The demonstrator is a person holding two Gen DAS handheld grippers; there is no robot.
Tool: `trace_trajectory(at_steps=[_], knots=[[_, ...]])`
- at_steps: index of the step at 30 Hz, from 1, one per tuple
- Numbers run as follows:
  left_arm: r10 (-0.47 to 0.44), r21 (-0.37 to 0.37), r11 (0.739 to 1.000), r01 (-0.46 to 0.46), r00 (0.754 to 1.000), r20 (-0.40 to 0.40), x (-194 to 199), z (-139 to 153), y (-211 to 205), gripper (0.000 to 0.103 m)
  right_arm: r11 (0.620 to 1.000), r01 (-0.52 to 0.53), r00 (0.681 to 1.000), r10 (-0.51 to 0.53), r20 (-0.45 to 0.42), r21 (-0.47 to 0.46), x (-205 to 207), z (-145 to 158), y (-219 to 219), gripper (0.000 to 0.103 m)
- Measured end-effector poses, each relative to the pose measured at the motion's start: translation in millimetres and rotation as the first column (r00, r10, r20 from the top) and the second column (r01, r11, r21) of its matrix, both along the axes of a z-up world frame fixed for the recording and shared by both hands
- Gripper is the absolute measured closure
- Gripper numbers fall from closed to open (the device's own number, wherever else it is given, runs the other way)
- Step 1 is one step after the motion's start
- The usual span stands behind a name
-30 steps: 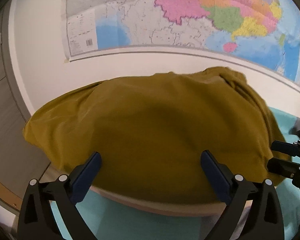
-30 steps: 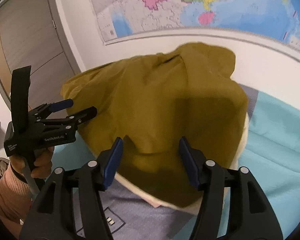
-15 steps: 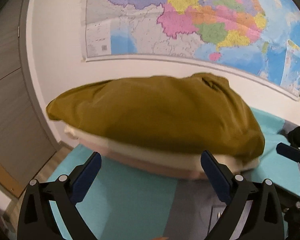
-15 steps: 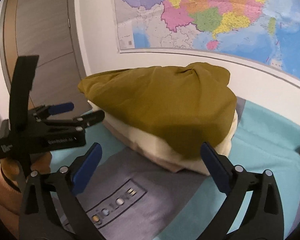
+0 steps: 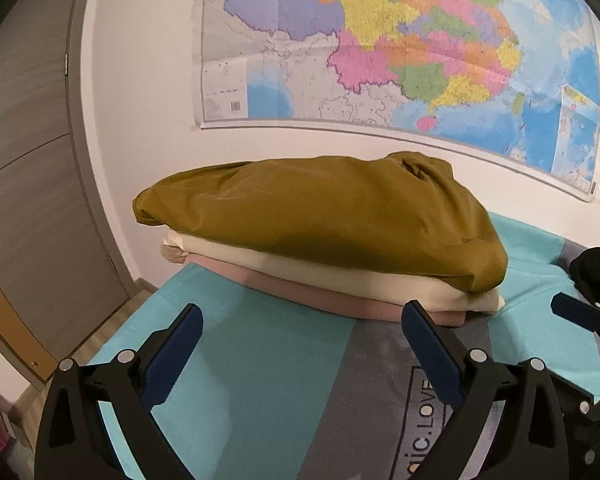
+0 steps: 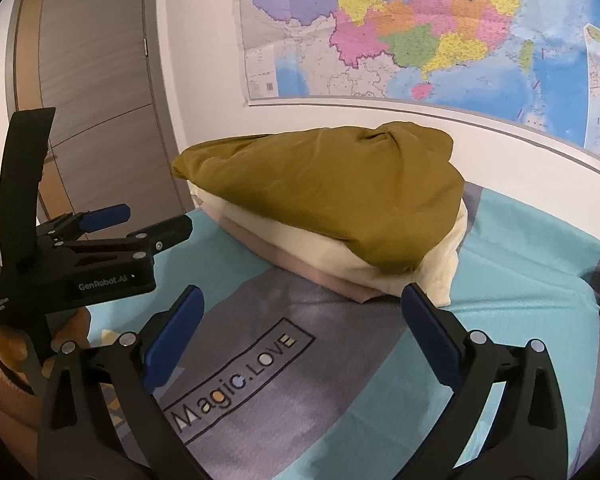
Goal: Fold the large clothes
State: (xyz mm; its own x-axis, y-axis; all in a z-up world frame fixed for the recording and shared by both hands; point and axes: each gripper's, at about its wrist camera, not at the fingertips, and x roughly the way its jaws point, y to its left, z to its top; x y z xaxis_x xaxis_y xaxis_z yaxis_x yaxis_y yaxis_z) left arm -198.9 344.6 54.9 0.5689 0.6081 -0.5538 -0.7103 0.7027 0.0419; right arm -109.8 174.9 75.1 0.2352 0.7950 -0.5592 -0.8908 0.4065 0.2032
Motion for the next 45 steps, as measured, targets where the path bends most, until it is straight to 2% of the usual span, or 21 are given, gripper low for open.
trace_trajectory(at_steps=[8,45], knots=[[0.01,0.022,1.0,-0.01,1.0,-0.011,-9,0,-12,0.007,1.0,0.006,1.0,-0.006,0.009,0.003,-9,1,-7,0.006],[-0.004,0.005,1.0,0.004,1.0,-0.023,-25,-7,-33,0.007,1.0,0.004,1.0,-0.004,-0.003,0.017,-27,3,-19,0.006]])
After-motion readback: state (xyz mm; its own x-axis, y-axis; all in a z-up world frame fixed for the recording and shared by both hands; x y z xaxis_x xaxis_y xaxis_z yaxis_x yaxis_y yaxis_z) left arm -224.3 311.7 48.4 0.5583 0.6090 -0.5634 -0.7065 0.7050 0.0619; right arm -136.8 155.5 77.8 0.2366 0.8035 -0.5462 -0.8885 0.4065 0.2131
